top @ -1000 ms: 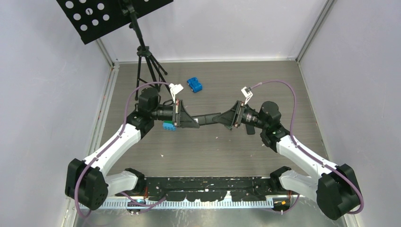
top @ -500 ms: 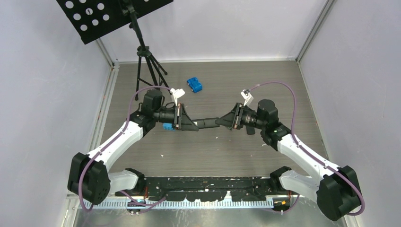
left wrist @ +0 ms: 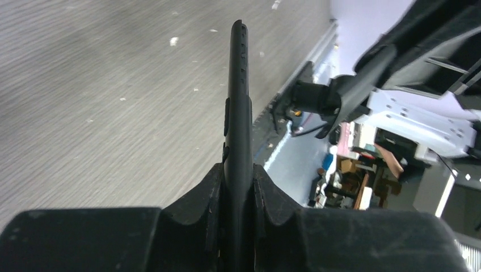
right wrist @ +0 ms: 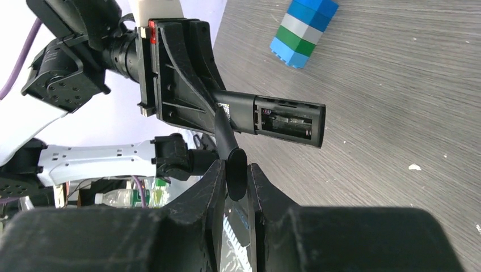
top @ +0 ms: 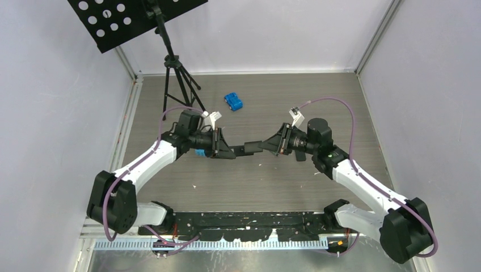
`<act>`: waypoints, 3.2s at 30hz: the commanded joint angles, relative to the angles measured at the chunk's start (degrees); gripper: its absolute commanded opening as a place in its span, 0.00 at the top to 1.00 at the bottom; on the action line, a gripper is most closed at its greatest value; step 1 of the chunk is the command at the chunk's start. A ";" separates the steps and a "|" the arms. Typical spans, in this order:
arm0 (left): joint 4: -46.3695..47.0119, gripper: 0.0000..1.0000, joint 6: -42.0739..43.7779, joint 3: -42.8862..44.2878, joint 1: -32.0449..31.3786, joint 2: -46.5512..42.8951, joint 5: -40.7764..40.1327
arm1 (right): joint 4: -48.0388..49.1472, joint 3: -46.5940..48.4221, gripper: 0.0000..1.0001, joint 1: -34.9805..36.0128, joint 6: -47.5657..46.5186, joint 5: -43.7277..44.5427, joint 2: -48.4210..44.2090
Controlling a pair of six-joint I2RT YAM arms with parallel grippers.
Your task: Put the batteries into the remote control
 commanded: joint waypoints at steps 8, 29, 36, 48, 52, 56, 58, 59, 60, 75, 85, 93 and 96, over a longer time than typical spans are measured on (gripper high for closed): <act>-7.51 1.00 6.65 2.63 0.19 4.64 -11.93 | 1.96 -8.81 1.00 0.01 1.99 12.75 8.60; -4.51 1.00 13.22 5.50 -11.58 -1.72 -5.37 | -7.88 -3.53 0.13 0.56 -13.66 3.16 -9.93; -2.13 1.00 14.38 4.20 -13.23 -6.23 0.26 | 8.40 -11.05 0.12 0.61 -5.77 4.11 -14.93; 3.25 1.00 11.94 3.03 -13.36 -12.25 6.91 | 18.84 -9.16 0.37 2.47 3.34 -12.01 -12.40; 5.61 1.00 9.96 3.47 -13.36 -14.11 7.18 | 23.95 -9.12 0.62 2.65 8.14 -13.97 -12.52; 9.29 0.82 6.19 3.75 -13.37 -15.44 7.35 | 28.34 -8.63 0.86 2.74 13.03 -13.94 -12.77; 12.09 0.51 3.75 3.76 -13.31 -16.19 6.78 | 31.24 -8.63 0.90 2.76 15.75 -12.34 -13.51; 13.66 0.38 2.32 3.57 -13.28 -16.56 5.81 | 31.92 -8.53 0.92 2.74 16.39 -10.82 -14.07; 15.80 0.29 0.52 3.21 -13.24 -17.06 4.79 | 32.38 -8.44 0.92 2.74 16.77 -9.14 -14.61; 74.11 0.09 -28.22 -13.61 -13.32 -15.84 -31.27 | 37.56 -10.42 0.92 4.36 22.64 21.36 -14.80; 78.62 0.27 -31.39 -11.27 -14.04 -6.29 -34.39 | 40.99 -10.43 0.94 13.40 22.48 31.47 -7.54; 79.18 0.65 -28.52 -14.88 -14.12 -6.31 -40.03 | 39.42 -10.83 0.94 14.43 22.28 34.07 -5.82; 79.18 0.65 -28.21 -15.89 -14.17 -5.88 -41.49 | 38.53 -11.23 0.94 14.43 22.38 34.63 -6.19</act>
